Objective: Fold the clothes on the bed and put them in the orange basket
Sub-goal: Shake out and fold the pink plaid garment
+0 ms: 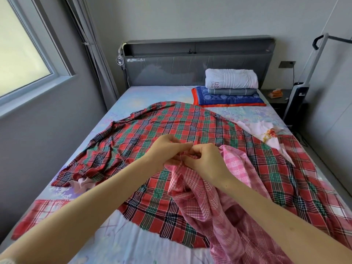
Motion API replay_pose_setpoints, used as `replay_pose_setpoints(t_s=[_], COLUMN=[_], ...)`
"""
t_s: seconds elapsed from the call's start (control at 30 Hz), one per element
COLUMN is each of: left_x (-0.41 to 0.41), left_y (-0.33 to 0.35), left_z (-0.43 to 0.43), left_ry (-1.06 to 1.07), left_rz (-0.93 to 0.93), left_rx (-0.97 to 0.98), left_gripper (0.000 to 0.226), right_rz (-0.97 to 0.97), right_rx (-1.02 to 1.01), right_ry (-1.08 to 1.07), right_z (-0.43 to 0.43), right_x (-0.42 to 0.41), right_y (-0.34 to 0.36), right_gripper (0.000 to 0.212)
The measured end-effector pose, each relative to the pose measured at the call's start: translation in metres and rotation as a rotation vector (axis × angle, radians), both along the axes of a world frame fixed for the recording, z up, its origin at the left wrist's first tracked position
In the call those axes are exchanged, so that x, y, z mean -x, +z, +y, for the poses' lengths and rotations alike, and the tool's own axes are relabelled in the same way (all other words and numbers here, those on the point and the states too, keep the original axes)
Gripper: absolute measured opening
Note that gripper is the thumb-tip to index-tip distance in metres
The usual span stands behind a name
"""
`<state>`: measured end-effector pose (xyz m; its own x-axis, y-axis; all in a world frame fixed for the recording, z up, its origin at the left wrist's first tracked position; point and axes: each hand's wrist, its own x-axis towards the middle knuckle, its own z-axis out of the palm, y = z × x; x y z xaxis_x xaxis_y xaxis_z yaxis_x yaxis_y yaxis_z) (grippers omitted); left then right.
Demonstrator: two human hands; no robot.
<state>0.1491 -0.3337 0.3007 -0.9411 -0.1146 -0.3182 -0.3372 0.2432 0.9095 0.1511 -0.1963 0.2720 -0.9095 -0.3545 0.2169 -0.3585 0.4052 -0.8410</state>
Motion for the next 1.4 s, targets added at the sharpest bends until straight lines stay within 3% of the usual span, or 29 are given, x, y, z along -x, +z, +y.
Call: replay_pose_setpoints(t_s=[0.1,0.17,0.23,0.33,0.47,0.6,0.73,0.87,1.03,1.17,1.27,1.4], left_x=[0.007,0.011,0.015,0.028,0.053,0.088,0.112,0.135,0.161,0.166,0.166,0.178], left_y=[0.003,0.003,0.004,0.013,0.035,0.057,0.081,0.085,0.065,0.011,-0.031,-0.068], left_z=[0.001,0.002,0.004,0.001,-0.022,-0.052,-0.083,-0.103,-0.097,-0.089,-0.066,-0.052], left_ry=[0.011,-0.015,-0.066,-0.085,-0.128,0.084,0.325,0.437,0.343,0.213,0.102,0.094], left_rz=[-0.159,-0.211,-0.188,-0.076,0.008,0.067,0.086,0.123,0.029,-0.156,-0.255,-0.271], left_rx=[-0.153,-0.153,-0.097,-0.027,0.188,0.424,0.275,0.112,0.142,0.189,0.239,0.335], left_gripper=[0.027,0.017,0.008,0.021,0.016,0.02,0.024,0.02,0.014,0.027,0.024,0.027], right_rz=[0.038,0.038,0.035,0.071,0.199,0.306,0.356,0.364,0.352,0.372,0.367,0.304], right_rx=[-0.025,-0.043,-0.045,-0.002,0.071,0.134,0.287,0.476,0.602,0.619,0.594,0.664], right_ry=[0.02,0.036,0.049,0.021,-0.228,-0.46,-0.598,-0.628,-0.534,-0.517,-0.494,-0.43], right_z=[0.004,0.008,0.013,0.029,0.066,0.111,0.152,0.177,0.166,0.163,0.165,0.167], right_x=[0.001,0.002,0.002,0.013,0.067,0.133,0.165,0.185,0.197,0.206,0.214,0.219], right_y=[-0.001,-0.001,0.003,0.018,0.048,0.09,0.138,0.161,0.171,0.181,0.182,0.17], right_gripper=[0.012,0.014,0.014,0.012,0.015,0.02,0.024,0.021,0.014,0.011,0.01,0.007])
